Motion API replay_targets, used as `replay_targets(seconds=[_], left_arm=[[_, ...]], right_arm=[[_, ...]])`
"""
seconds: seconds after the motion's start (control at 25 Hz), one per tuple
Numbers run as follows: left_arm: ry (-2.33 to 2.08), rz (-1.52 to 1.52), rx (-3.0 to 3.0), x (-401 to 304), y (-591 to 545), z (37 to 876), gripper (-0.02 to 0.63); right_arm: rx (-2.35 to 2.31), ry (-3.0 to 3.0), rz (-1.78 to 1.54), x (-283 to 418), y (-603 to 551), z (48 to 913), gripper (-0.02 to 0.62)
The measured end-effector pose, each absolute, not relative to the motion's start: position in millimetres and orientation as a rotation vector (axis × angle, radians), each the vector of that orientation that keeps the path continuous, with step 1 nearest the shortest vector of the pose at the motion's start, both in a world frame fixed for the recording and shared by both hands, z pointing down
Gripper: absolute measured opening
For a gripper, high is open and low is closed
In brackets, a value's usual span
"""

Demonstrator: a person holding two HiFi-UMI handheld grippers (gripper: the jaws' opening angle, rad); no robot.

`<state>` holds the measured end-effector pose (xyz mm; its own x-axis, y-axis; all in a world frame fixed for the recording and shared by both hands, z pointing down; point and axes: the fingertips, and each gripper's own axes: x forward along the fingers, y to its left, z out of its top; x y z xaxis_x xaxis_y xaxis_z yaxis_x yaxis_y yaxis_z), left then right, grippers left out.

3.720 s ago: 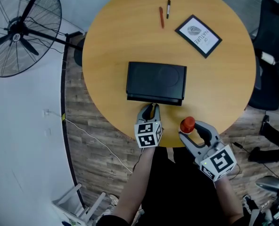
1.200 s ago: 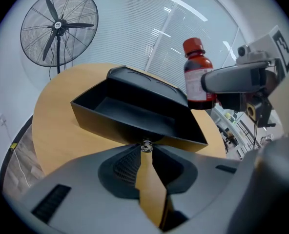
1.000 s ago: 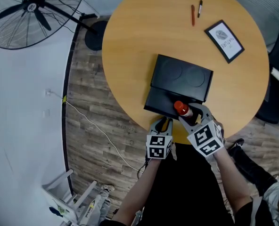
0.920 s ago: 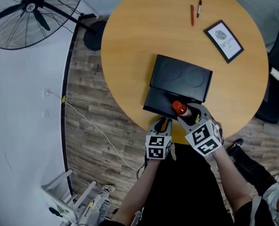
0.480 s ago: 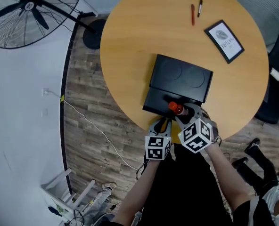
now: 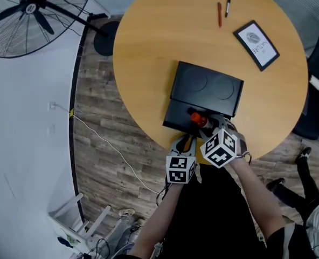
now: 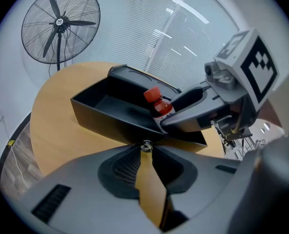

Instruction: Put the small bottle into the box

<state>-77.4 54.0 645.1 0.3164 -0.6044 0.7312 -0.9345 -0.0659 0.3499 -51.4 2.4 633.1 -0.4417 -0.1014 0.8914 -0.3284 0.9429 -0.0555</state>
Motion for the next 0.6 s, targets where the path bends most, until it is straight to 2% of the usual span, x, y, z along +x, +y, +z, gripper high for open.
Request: replay_targets(seconds=[0.6], left_arm=[[-1.386,0.508,1.769,-76.8,54.6,644.0,0.066]], right_arm=[[0.307,-2.007,0.213,-60.1,2.4,639.7,0.206]])
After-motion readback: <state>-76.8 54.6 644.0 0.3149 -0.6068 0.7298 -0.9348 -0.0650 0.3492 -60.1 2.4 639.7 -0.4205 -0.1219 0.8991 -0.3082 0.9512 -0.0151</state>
